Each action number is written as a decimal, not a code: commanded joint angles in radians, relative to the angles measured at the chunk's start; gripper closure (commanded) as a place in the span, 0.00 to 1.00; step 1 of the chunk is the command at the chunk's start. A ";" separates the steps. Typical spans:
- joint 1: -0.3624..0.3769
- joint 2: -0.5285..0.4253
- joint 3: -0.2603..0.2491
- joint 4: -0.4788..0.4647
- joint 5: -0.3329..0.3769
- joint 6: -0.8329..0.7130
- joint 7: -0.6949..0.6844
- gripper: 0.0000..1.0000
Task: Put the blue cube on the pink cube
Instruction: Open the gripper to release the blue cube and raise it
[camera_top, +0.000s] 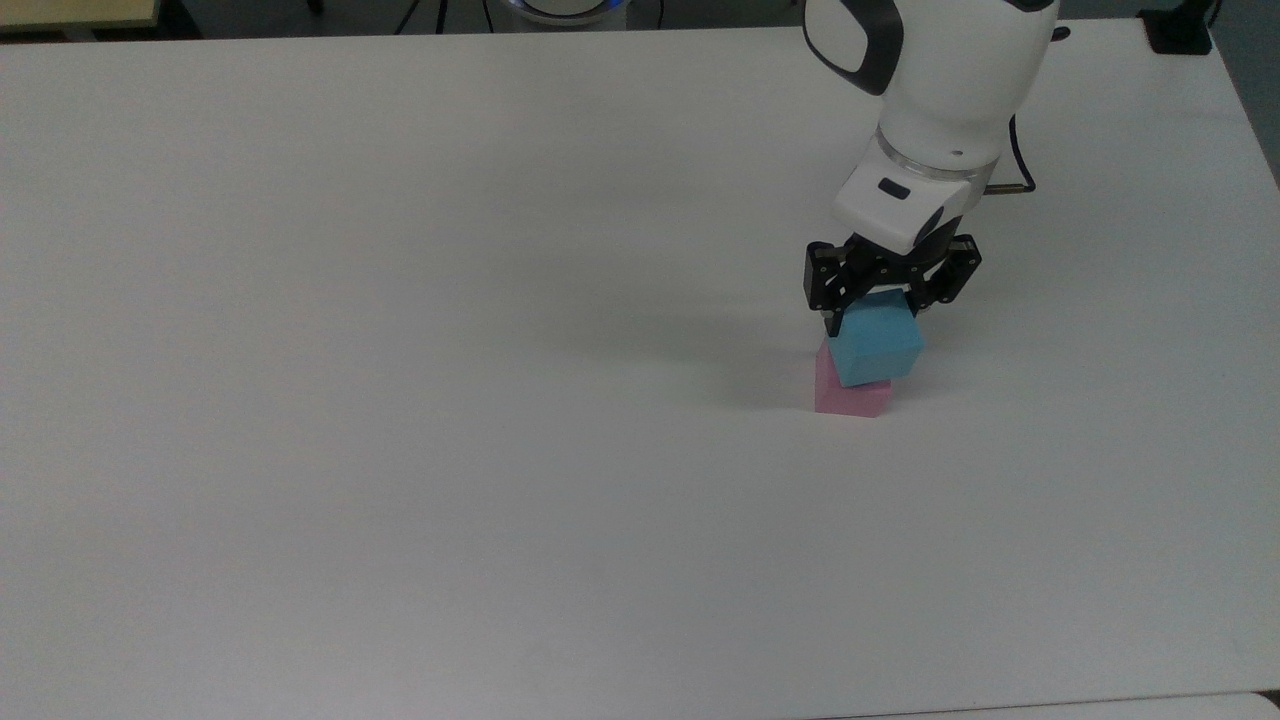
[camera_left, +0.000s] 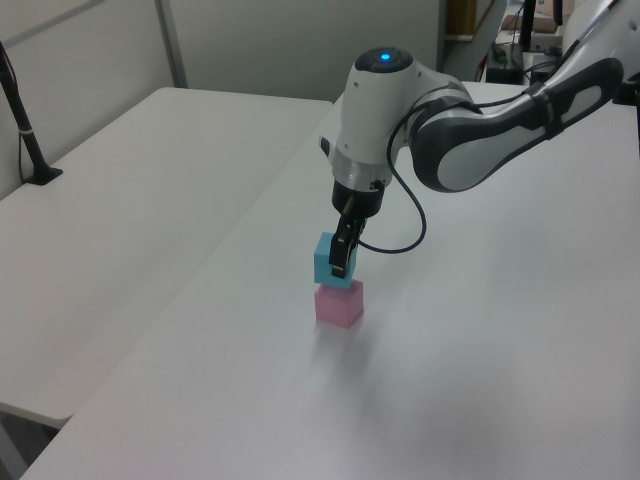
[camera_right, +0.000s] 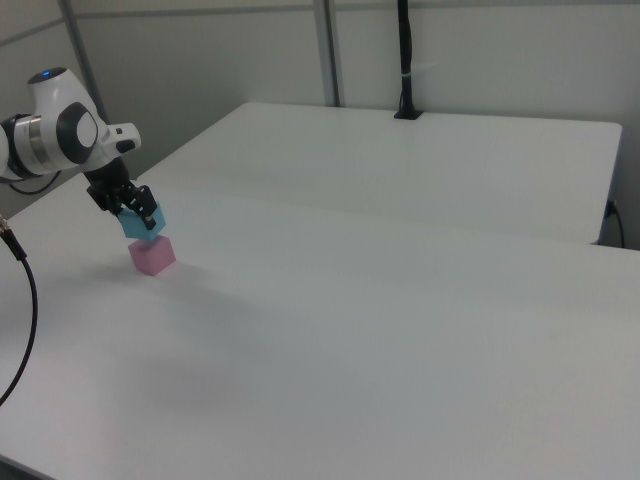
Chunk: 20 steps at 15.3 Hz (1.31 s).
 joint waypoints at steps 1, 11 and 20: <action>0.015 0.020 -0.013 0.007 -0.029 -0.022 0.019 0.01; -0.017 -0.200 -0.023 0.002 -0.001 -0.267 -0.096 0.00; -0.415 -0.417 -0.013 -0.047 0.123 -0.588 -0.477 0.00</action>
